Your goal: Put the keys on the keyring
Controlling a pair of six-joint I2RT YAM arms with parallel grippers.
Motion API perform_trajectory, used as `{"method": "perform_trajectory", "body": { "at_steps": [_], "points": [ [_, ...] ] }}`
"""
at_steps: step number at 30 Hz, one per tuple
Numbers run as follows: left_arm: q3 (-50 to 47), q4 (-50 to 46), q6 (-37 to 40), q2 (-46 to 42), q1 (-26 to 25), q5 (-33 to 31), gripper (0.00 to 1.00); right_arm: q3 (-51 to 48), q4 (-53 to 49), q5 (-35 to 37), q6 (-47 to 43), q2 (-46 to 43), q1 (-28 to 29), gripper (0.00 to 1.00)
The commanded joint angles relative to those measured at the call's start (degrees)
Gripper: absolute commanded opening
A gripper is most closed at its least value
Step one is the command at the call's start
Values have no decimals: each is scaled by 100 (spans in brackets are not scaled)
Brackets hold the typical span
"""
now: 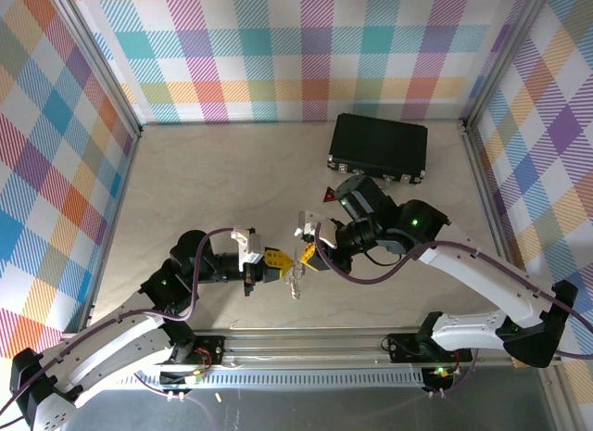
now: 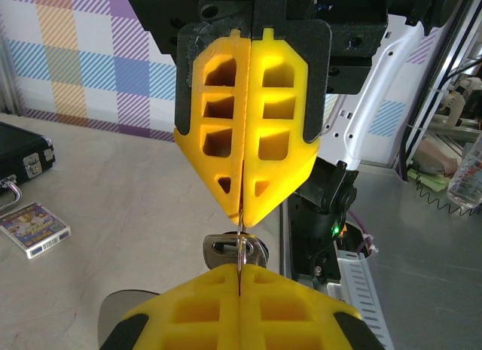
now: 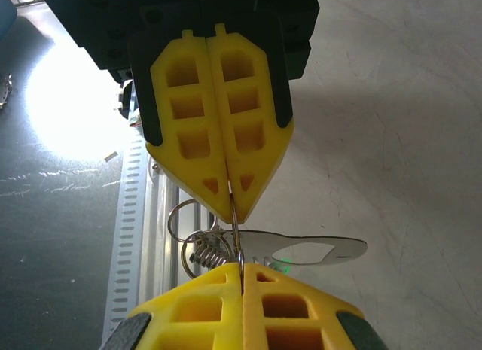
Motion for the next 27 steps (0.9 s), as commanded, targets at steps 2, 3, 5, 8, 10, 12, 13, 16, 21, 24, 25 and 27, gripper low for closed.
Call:
{"method": "perform_trajectory", "body": {
  "at_steps": [2,3,5,8,10,12,13,16,21,24,25,27],
  "points": [
    [164,222,34,-11,-54,45,0,50,138,-207,-125,-25,54,0],
    [164,213,41,-7,-55,41,0,59,100,-168,-140,-34,52,0],
    [164,213,44,-17,-61,41,0,53,30,-133,-151,-73,54,0],
    [172,209,41,-20,-54,50,0,30,11,-111,-133,-133,54,0],
    [168,207,41,-17,-62,50,0,21,-20,-94,-134,-147,54,0],
    [169,205,42,-33,-56,45,0,26,-25,-73,-134,-163,56,0],
    [164,204,41,-44,-58,41,0,13,-25,-60,-125,-181,57,0],
    [164,196,43,-45,-53,37,0,21,-17,-75,-125,-182,69,0],
    [166,204,48,-38,-54,58,0,-28,40,-97,-134,-151,63,0],
    [155,204,41,-42,-54,55,0,-22,62,-94,-149,-116,63,0],
    [155,204,41,-41,-59,62,0,-30,71,-83,-156,-107,63,0],
    [155,201,41,-48,-67,58,0,-31,102,-92,-160,-86,63,0]
  ]
}}
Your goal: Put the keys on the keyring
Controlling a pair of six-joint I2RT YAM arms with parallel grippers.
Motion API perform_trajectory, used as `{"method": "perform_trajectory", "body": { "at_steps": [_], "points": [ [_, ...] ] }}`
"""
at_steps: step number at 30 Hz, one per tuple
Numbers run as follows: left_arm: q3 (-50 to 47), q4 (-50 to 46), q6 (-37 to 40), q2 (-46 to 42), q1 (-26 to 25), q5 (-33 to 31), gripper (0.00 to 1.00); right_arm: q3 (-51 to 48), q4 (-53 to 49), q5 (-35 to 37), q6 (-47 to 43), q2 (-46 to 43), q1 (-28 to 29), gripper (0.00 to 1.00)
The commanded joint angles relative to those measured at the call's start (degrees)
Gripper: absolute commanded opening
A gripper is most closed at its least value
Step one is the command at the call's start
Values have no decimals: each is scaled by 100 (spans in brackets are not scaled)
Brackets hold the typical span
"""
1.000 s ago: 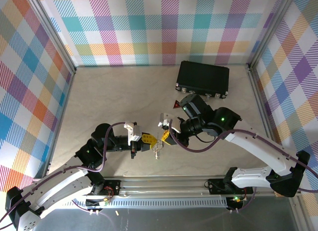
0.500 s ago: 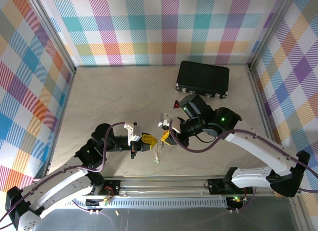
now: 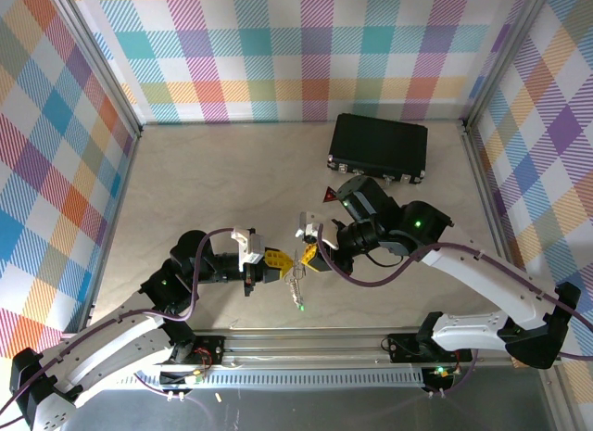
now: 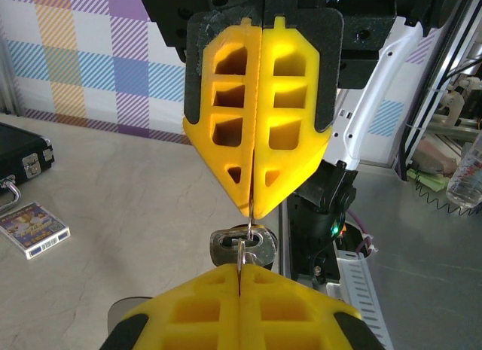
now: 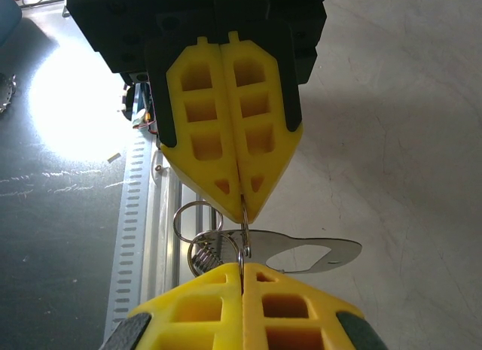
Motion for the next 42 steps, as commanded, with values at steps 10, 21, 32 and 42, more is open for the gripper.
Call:
{"method": "perform_trajectory", "body": {
  "at_steps": [10,21,32,42],
  "points": [
    [146,204,41,-77,-50,72,0,-64,182,-33,-123,-2,32,0],
    [129,213,40,-112,-47,59,0,-85,168,49,-89,-37,32,0],
    [120,172,62,-125,-52,-42,0,-79,168,-101,-101,-35,32,0],
    [133,143,67,-138,-47,-64,0,-151,130,-101,-69,-151,32,0]
  ]
}}
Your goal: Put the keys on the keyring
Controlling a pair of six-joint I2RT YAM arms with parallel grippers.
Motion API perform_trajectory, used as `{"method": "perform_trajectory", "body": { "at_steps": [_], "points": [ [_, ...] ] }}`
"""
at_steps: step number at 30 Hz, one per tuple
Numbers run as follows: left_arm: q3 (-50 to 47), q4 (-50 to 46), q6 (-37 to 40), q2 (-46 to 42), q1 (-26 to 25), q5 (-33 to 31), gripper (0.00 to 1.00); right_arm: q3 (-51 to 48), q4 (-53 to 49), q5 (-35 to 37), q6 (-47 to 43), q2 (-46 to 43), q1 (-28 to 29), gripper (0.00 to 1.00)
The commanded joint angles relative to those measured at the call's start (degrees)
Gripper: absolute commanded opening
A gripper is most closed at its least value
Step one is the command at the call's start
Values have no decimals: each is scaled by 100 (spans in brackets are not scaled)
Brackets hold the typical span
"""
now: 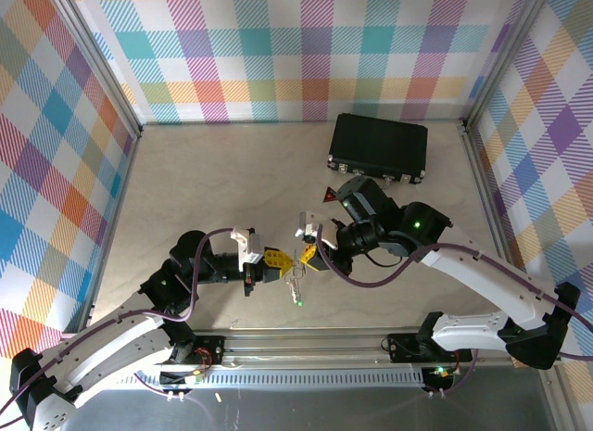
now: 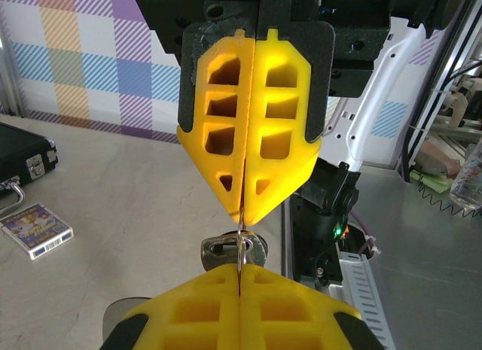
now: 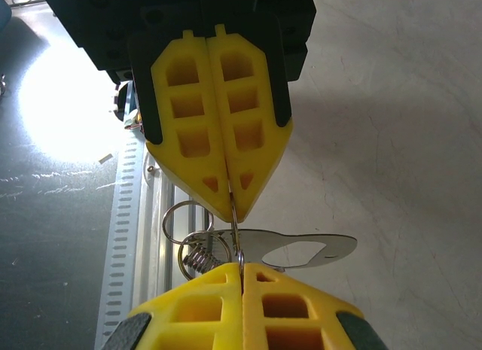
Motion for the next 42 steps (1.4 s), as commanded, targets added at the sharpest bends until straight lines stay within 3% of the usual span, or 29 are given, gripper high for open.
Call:
{"method": "perform_trajectory", "body": {
  "at_steps": [1,42],
  "points": [
    [129,143,67,-118,-44,-1,0,-71,14,-193,-74,-115,32,0],
    [146,152,67,-116,-44,41,0,-70,109,-209,-3,-65,32,0]
  ]
}}
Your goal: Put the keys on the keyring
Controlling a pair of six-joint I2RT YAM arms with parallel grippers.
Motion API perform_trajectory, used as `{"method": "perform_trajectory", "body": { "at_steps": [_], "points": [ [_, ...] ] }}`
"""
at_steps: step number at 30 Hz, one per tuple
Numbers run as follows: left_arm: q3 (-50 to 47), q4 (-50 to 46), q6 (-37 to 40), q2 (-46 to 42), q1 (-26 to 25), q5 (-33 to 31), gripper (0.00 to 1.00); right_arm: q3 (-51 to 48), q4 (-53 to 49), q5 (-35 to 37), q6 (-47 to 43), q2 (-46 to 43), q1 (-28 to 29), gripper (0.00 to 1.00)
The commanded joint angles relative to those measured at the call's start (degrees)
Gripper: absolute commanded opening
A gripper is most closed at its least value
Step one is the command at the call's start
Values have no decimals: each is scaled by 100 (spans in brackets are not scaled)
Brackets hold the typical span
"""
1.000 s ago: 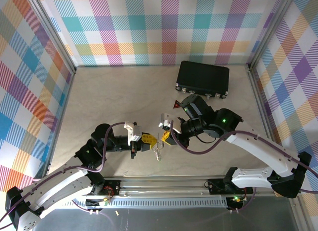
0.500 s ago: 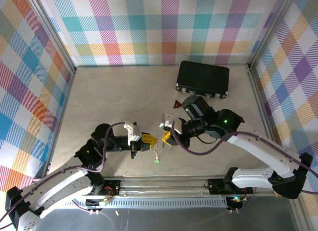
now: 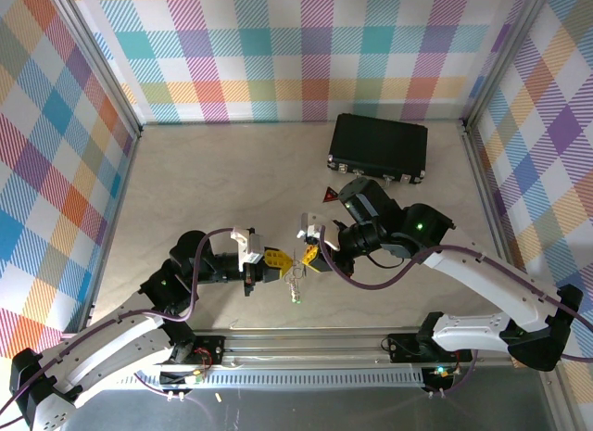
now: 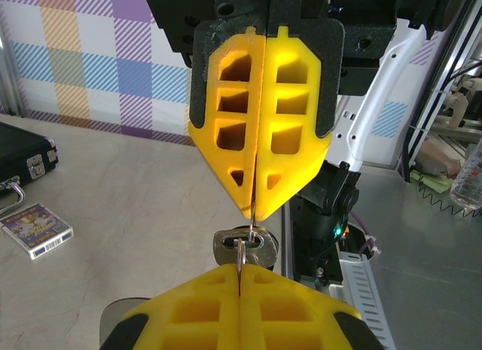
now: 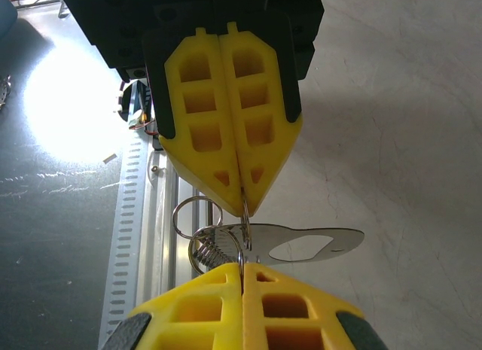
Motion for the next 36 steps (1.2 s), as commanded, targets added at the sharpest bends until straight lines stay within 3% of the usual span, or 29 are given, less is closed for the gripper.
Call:
{"method": "perform_trajectory", "body": {
  "at_steps": [1,36],
  "points": [
    [146,147,68,-111,-43,45,0,-8,119,-161,-7,26,32,0],
    [137,152,67,-114,-50,60,0,-60,297,-108,-22,98,32,0]
  ]
}}
